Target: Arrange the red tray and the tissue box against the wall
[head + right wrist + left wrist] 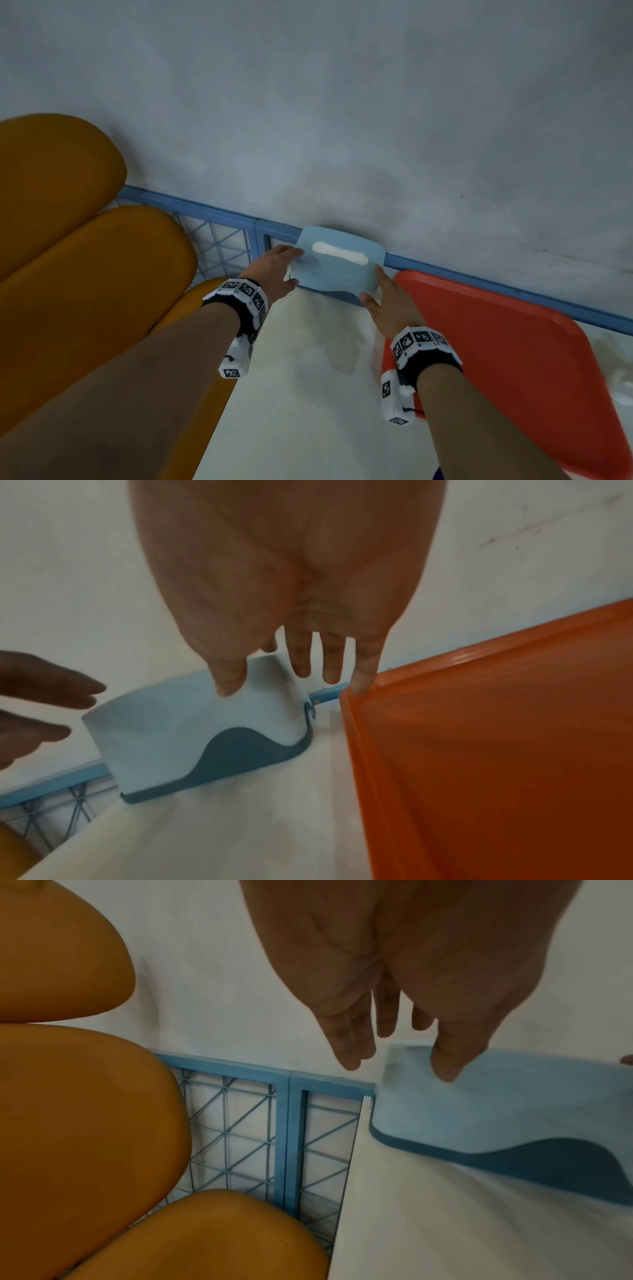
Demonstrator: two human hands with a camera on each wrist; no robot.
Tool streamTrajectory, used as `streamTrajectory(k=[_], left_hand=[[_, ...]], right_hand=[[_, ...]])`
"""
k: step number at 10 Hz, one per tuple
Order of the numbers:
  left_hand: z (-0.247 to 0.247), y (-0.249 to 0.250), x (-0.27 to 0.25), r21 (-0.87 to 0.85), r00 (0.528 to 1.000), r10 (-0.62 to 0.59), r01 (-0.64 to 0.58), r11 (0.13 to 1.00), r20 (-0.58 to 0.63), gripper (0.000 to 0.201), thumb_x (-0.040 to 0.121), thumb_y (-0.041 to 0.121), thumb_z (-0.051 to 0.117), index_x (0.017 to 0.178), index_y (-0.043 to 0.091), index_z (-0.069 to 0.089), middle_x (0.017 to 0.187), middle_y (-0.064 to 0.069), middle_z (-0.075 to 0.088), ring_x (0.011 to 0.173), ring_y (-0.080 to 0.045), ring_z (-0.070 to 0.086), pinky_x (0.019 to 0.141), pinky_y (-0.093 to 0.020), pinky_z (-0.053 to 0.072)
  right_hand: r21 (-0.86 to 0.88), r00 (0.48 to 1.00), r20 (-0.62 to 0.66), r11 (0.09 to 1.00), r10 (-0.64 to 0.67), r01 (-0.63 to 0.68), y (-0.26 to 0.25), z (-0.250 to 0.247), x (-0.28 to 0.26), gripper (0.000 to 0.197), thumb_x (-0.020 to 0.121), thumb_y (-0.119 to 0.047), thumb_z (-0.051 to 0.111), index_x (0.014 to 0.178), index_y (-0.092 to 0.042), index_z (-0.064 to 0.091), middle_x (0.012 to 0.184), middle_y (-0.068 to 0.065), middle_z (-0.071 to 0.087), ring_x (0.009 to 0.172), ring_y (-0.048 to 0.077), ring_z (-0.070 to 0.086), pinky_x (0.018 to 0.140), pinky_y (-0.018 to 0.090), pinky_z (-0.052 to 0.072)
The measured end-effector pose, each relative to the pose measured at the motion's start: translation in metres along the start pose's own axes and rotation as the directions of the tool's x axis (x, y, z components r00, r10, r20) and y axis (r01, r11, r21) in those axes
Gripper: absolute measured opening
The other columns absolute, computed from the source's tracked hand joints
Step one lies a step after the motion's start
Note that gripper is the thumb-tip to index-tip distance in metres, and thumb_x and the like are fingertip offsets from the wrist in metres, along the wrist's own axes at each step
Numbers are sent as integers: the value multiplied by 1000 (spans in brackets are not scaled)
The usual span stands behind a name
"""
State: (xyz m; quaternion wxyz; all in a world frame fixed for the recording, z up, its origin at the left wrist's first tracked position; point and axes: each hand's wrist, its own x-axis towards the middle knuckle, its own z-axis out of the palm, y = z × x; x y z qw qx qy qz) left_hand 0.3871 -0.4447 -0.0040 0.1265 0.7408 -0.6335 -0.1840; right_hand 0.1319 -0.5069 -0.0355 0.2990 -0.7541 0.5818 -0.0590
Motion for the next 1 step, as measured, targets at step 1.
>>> streamTrajectory(k=[1], left_hand=[[-5,-5,-25,-34,998,-63,63,997,8,61,87,23,66,142,28,39,149,-2,40,125,-26,51,102,-40,48]], right_hand=[[-11,1000,-17,1000,-1,1,8,2,-21,72,92,-52,47,150,-31,9,155,9,30,136,34,34,110,50,32]])
